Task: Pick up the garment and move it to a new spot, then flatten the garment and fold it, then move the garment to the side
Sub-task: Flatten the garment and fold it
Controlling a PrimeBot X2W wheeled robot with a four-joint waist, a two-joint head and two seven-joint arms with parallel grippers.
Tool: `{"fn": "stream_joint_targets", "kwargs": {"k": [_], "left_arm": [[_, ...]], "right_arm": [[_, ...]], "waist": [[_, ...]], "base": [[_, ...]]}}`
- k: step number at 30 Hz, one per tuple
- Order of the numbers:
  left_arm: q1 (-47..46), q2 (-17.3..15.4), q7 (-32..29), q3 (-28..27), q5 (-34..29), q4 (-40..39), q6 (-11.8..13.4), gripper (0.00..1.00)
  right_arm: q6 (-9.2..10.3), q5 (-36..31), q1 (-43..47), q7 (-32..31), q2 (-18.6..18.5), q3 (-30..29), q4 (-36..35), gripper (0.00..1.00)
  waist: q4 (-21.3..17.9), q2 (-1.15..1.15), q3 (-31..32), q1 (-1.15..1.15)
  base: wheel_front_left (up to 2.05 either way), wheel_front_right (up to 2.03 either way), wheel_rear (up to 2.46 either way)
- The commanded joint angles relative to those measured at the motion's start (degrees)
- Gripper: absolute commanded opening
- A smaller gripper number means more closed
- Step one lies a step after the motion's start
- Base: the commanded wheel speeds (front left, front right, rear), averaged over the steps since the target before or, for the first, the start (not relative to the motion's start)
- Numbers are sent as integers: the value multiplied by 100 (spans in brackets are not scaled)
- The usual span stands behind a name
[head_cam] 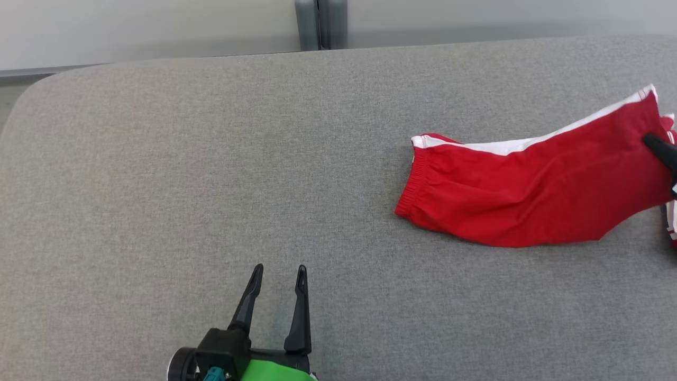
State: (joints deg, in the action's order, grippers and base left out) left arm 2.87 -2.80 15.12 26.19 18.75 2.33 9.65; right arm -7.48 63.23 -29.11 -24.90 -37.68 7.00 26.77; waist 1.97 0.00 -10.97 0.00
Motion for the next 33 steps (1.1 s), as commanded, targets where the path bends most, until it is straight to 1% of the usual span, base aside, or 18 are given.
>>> {"fn": "stream_joint_targets", "kwargs": {"k": [1, 4, 6, 9, 13, 17, 19, 22, 23, 24, 25, 28, 29, 32, 33], "left_arm": [[-73, -20, 0, 21, 67, 13, 8, 100], [-203, -20, 0, 142, 129, 56, 18, 100], [-272, -20, 0, 229, 133, 90, 5, 100], [-378, -21, 0, 326, 199, 174, 33, 100], [-482, -20, 0, 367, 216, 233, 52, 100], [-585, -20, 0, 379, 139, 239, 66, 100], [-629, -20, 0, 325, 93, 243, 91, 100], [-622, -20, 0, 206, 69, 243, 101, 100], [-608, -19, 0, 169, 68, 247, 93, 100], [-588, -19, 0, 128, 75, 245, 89, 100], [-559, -19, 0, 82, 82, 247, 80, 100], [-479, -19, 0, 25, 72, 284, 28, 100], [-447, -21, 0, -9, 50, 296, 3, 100], [-328, -21, 0, -166, 28, 310, -15, 100], [-256, -21, 0, -248, 12, 309, -22, 100]], "right_arm": [[-2, -59, -7, -112, 116, -40, -202, 0], [-2, -312, 69, -438, 413, -97, -713, 0], [-2, -448, 120, -633, 697, -108, -977, 0], [-2, -864, 177, -953, 1366, -69, -1380, 0], [-2, -1479, 183, -1221, 2231, -44, -1571, 0], [-2, -2095, 216, -1289, 2832, -269, -1559, 0], [-2, -2357, 260, -1304, 3018, -365, -1593, 0], [-2, -2756, 330, -1224, 3125, -424, -1681, 0], [-2, -2834, 362, -1188, 3161, -399, -1736, 40], [-3, -2922, 374, -1115, 3164, -353, -1831, 100], [-2, -2960, 420, -1032, 3161, -321, -1930, 100], [-2, -2749, 596, -730, 3200, -245, -2335, 100], [-2, -2662, 707, -603, 3160, -205, -2539, 100], [-2, -2510, 1090, -136, 2930, -155, -3108, 100], [-2, -2632, 1241, 144, 2710, -139, -3297, 100]], "waist": [[54, 0, -69, 0], [178, 0, -155, 0], [270, 0, -194, 0], [416, 0, -247, 0], [569, 0, -314, 0], [745, 0, -396, 0], [808, 0, -423, 0], [828, 0, -438, 0], [818, 0, -440, 0], [803, 0, -439, 0], [775, 0, -426, 0], [663, 0, -329, 0], [606, 0, -275, 0], [412, 0, -61, 0], [316, 0, 45, 0]], "base": [[0, 0, 0], [0, 0, 0], [0, 0, 0], [0, 0, 0], [0, 0, 0], [0, 0, 0], [0, 0, 0], [0, 0, 0], [0, 0, 0], [0, 0, 0], [0, 0, 0], [0, 0, 0], [0, 0, 0], [0, 0, 0], [0, 0, 0]]}}
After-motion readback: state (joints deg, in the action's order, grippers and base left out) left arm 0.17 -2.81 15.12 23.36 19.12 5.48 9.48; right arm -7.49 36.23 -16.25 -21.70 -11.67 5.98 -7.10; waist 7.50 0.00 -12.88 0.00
